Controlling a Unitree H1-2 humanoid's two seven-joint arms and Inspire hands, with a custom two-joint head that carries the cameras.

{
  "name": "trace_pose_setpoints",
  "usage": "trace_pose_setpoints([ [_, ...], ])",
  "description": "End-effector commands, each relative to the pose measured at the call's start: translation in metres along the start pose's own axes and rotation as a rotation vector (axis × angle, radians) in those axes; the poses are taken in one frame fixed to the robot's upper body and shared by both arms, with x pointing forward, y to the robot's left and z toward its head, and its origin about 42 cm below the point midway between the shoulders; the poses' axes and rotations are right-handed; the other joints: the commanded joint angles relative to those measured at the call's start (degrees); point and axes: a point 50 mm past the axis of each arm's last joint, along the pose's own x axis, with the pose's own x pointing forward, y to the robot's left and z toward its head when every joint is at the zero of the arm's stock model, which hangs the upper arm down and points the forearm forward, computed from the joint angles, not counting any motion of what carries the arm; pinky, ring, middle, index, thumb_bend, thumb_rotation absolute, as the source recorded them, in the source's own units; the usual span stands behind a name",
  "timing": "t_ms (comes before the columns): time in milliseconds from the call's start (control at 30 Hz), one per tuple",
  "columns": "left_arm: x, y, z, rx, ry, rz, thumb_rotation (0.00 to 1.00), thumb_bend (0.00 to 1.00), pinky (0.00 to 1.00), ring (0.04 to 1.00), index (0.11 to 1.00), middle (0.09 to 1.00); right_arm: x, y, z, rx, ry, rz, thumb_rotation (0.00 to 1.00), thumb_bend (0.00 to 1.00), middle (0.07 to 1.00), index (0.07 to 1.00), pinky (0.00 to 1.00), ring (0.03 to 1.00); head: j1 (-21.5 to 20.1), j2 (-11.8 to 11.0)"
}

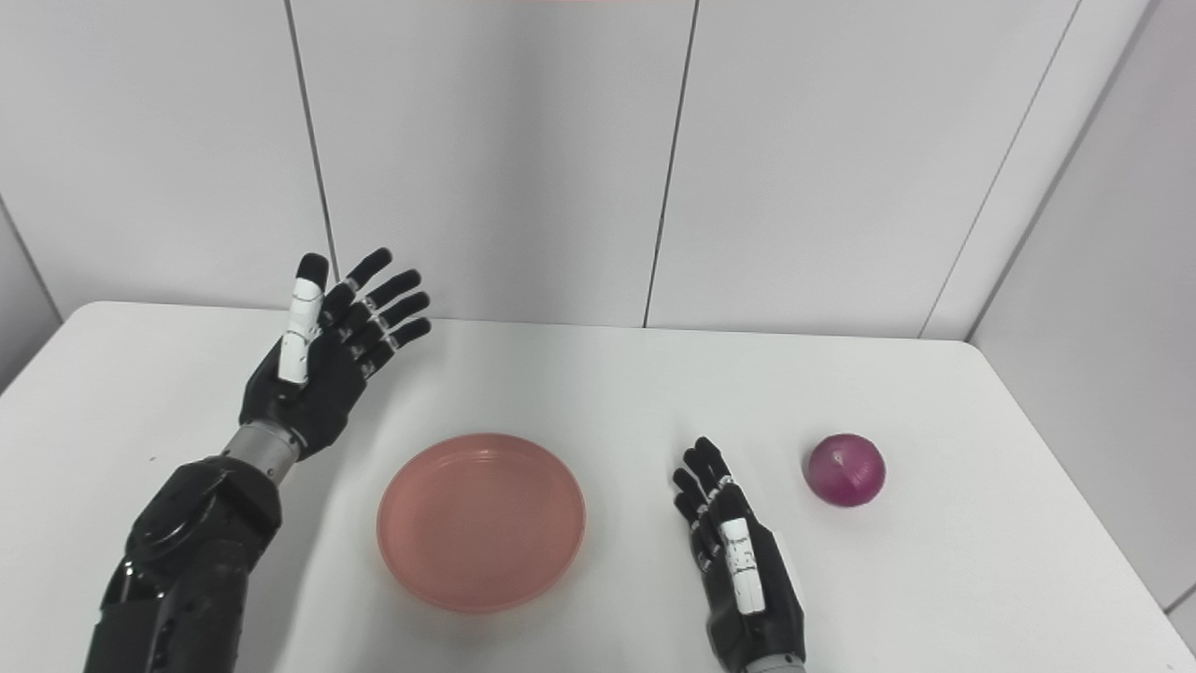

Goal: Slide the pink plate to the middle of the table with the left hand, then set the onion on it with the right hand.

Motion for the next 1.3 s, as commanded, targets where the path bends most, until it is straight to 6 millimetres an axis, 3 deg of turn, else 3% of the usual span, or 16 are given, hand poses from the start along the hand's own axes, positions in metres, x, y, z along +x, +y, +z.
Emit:
trace_pose_setpoints([
  [0, 0.003, -0.001, 0.010, 0.026, -0.070, -0.013, 0.77, 0.87, 0.84, 0.832, 0.900, 0.831, -0.015, -0.003, -0.021, 0.033, 0.073, -0.015, 0.79, 0.90, 0.945, 0.951, 0.98, 0.946, 0.18, 0.12],
  [233, -0.004, 0.018, -0.017, 0.224, -0.035, 0.033, 0.82, 0.82, 0.87, 0.869, 0.898, 0.871, -0.016, -0.004, -0.020, 0.034, 0.071, -0.015, 0.79, 0.90, 0.945, 0.949, 0.97, 0.945, 0.43, 0.41],
  [533, -0.017, 0.028, -0.055, 0.359, 0.004, 0.047, 0.83, 0.83, 0.88, 0.888, 0.868, 0.877, -0.016, -0.001, -0.017, 0.039, 0.071, -0.014, 0.79, 0.90, 0.941, 0.947, 0.97, 0.943, 0.19, 0.69],
  [800, -0.030, 0.014, -0.079, 0.342, 0.050, 0.021, 0.91, 0.81, 0.90, 0.892, 0.886, 0.879, -0.016, -0.001, -0.016, 0.036, 0.071, -0.020, 0.78, 0.91, 0.935, 0.944, 0.96, 0.938, 0.09, 0.90],
  [1267, -0.044, -0.025, -0.100, 0.259, 0.111, -0.057, 0.91, 0.83, 0.91, 0.892, 0.903, 0.878, -0.015, 0.003, -0.015, 0.035, 0.067, -0.012, 0.79, 0.91, 0.939, 0.947, 0.96, 0.941, -0.51, 1.61],
])
